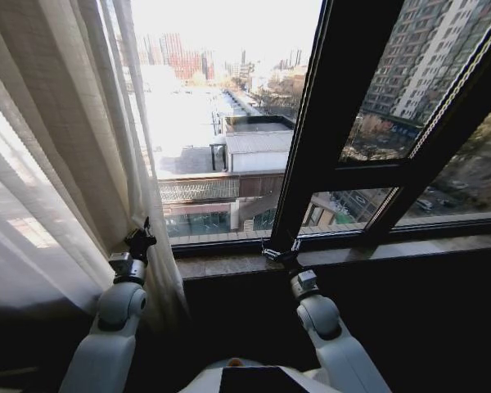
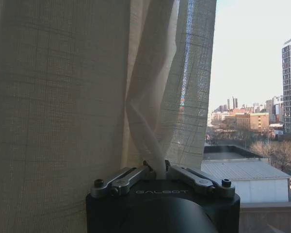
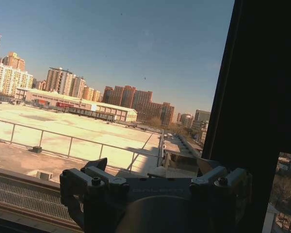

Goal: Open the curtains by pulling them apart, changing their state from closed to fully open.

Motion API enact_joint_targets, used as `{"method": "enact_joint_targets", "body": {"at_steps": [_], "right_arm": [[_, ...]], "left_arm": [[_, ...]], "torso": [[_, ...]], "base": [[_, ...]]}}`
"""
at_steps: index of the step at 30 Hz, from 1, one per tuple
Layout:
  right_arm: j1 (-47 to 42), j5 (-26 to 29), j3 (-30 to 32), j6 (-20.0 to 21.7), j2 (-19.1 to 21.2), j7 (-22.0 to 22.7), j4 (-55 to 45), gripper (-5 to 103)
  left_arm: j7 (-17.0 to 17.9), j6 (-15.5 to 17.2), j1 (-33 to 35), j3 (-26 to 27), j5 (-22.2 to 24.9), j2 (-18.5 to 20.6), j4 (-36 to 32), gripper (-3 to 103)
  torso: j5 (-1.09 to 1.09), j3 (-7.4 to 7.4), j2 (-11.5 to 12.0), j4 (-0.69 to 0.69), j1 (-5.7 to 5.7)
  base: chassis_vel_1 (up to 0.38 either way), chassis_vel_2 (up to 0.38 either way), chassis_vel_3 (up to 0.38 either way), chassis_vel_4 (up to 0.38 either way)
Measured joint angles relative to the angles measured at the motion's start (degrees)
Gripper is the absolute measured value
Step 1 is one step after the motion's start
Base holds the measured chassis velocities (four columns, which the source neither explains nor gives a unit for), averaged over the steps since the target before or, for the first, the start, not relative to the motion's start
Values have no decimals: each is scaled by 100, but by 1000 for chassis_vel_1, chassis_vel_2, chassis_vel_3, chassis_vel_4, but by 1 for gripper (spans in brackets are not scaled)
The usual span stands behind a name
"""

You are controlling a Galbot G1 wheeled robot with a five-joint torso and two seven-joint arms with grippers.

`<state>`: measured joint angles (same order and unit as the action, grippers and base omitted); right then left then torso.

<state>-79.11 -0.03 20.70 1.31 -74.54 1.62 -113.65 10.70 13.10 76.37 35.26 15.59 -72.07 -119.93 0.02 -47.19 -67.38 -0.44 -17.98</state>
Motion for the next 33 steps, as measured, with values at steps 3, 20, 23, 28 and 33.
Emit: {"method": "enact_joint_targets", "body": {"at_steps": [3,20,23,28,33], "right_arm": [[-13,0,2,2,5,8,-16,100],[-124,2,25,4,5,24,-168,100],[-147,2,26,4,11,26,-194,100],[-182,2,23,2,15,26,-227,100],[-197,2,19,-4,13,26,-247,100]], "left_arm": [[0,0,23,0,-2,-6,-42,0],[30,-11,172,57,-10,-23,-273,0],[32,-12,191,58,-13,-40,-298,0],[33,-12,230,70,-26,-64,-345,0],[36,-13,264,78,-29,-71,-405,0]], "torso": [[0,0,0,0,0],[0,0,0,0,-1],[0,0,0,0,-1],[0,0,0,0,-1],[-1,0,0,0,-1]], "base": [[72,84,-79,-98],[99,102,-93,-97],[87,89,-83,-88],[88,101,-96,-100],[104,111,-109,-101]]}}
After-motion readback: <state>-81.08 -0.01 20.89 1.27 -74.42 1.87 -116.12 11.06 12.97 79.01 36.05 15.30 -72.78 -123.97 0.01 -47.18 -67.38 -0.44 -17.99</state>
